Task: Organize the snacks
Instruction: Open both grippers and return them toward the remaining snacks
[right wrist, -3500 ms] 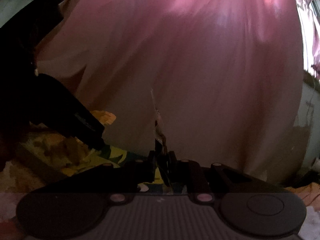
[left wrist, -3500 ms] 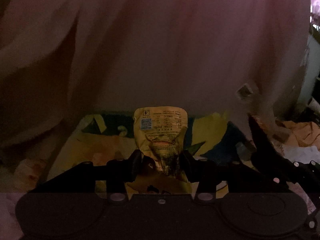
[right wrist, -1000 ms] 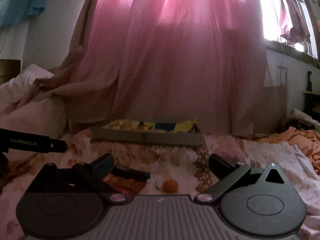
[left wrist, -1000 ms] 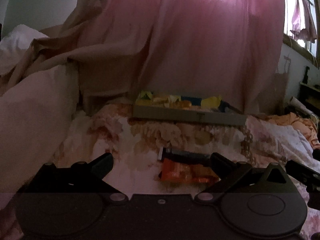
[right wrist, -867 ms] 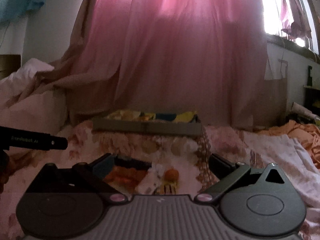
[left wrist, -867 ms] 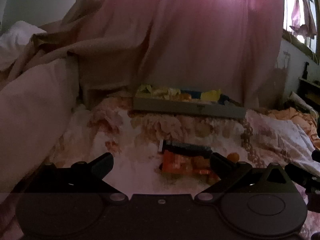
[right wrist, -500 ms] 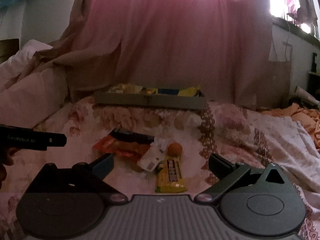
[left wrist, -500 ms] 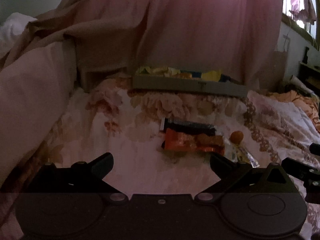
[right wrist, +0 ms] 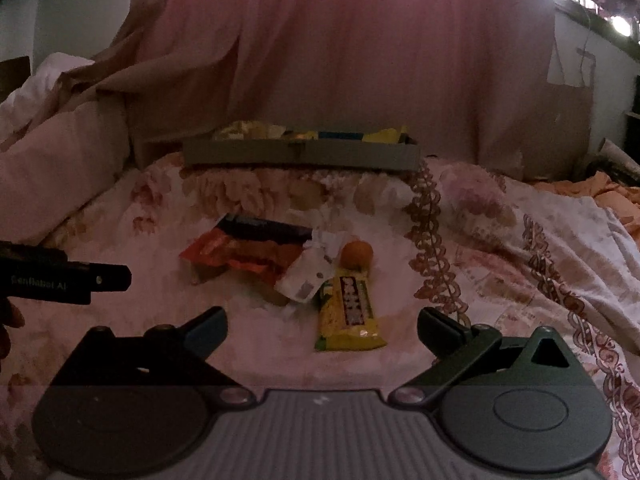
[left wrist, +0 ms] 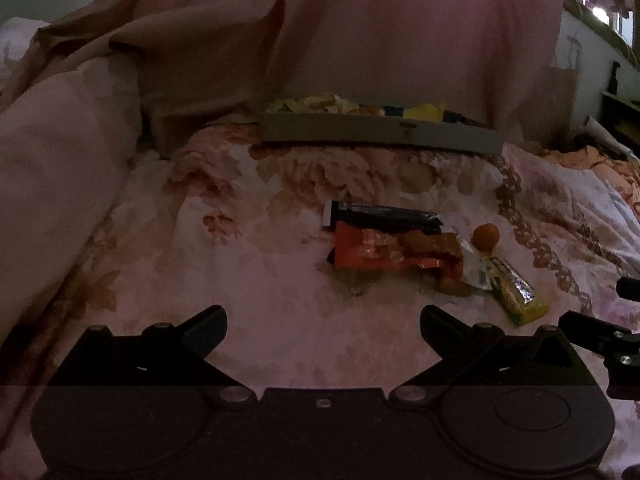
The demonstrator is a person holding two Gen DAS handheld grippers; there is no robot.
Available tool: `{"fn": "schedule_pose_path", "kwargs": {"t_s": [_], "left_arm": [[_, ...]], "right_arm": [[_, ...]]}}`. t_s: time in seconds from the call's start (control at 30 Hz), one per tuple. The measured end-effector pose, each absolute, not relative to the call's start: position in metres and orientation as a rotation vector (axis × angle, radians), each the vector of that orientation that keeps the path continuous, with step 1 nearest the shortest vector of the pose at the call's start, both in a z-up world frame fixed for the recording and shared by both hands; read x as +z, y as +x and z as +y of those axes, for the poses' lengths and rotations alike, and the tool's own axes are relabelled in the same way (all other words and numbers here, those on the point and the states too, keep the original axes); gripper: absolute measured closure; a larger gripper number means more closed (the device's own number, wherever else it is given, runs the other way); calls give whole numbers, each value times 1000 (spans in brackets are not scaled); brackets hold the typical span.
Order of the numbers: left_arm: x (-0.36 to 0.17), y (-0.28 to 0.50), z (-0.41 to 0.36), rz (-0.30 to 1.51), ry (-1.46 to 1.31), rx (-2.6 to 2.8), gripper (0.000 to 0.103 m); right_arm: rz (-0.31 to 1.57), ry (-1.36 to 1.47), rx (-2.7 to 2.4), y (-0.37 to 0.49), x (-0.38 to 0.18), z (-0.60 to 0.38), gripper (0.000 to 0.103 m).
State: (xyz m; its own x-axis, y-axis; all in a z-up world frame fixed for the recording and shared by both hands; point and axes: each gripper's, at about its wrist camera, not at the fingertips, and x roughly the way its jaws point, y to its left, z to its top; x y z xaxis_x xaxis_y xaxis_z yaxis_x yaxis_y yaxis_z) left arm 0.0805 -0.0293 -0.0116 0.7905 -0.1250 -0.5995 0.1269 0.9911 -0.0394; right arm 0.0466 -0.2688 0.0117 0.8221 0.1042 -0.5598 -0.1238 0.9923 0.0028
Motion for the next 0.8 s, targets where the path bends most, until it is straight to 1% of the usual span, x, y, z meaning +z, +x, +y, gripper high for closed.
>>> {"fn": "schedule_pose_path", "kwargs": {"t_s": [0.37, 0.6, 0.8], "left_arm": [[-24, 98, -37, 691, 61, -177, 1], [-29, 114, -43, 714, 89, -221, 1], [-33, 135, -49, 715, 156, -284, 1]], "right_arm": [[650, -49, 123, 66, -2, -272, 0], [658, -110, 124, 83, -9, -278, 0], [667, -80, 123, 94, -11, -285, 0]]}}
